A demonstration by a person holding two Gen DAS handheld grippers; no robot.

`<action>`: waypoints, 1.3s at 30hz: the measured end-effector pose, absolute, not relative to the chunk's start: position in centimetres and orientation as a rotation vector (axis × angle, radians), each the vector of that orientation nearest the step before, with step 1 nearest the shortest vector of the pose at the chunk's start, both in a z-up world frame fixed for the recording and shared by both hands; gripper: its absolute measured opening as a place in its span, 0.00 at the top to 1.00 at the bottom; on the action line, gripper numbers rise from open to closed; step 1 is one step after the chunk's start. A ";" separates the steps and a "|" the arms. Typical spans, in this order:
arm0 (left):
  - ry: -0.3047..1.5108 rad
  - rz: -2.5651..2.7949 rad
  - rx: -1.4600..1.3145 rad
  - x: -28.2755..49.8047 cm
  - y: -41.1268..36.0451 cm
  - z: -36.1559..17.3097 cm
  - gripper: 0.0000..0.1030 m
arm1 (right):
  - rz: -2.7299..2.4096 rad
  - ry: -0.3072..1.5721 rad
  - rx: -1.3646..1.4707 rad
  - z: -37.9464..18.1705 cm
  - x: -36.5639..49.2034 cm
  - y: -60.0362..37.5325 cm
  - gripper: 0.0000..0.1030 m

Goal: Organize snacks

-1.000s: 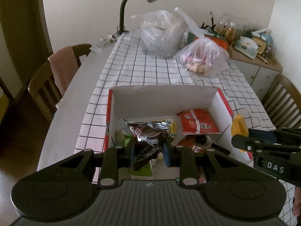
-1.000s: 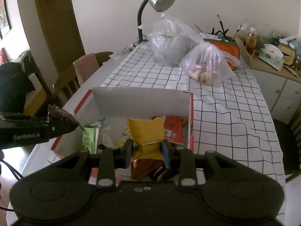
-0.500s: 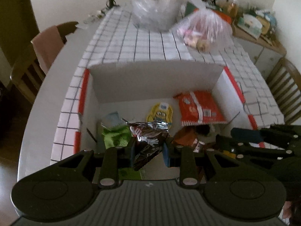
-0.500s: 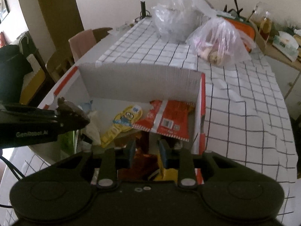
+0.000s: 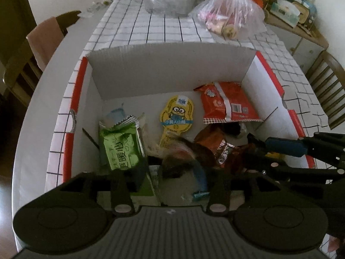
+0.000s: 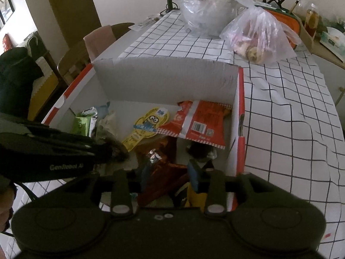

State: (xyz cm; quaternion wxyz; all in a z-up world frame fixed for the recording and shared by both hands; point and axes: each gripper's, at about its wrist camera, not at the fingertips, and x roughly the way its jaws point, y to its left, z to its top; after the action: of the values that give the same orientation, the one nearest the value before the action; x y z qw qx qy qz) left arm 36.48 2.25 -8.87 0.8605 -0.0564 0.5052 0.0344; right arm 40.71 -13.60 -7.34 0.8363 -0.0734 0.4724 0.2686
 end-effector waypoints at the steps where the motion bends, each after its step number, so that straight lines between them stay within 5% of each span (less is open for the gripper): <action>1: 1.053 0.071 -0.122 36.3 2.2 -8.7 0.48 | 0.569 0.999 -0.155 -7.3 40.6 -13.6 0.61; 27: 0.825 0.054 -0.138 26.5 3.2 -1.3 0.32 | 0.584 0.791 -0.073 0.2 33.2 -15.4 0.03; 39: 0.750 0.047 -0.152 22.4 2.8 0.5 0.18 | 0.584 0.723 -0.032 2.4 29.9 -17.2 0.00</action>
State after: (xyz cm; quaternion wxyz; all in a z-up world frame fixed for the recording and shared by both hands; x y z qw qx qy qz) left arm 22.36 2.84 0.48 0.9275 -0.0743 0.3657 0.0229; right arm 29.89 -17.19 2.38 0.8939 -0.0155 0.3487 0.2814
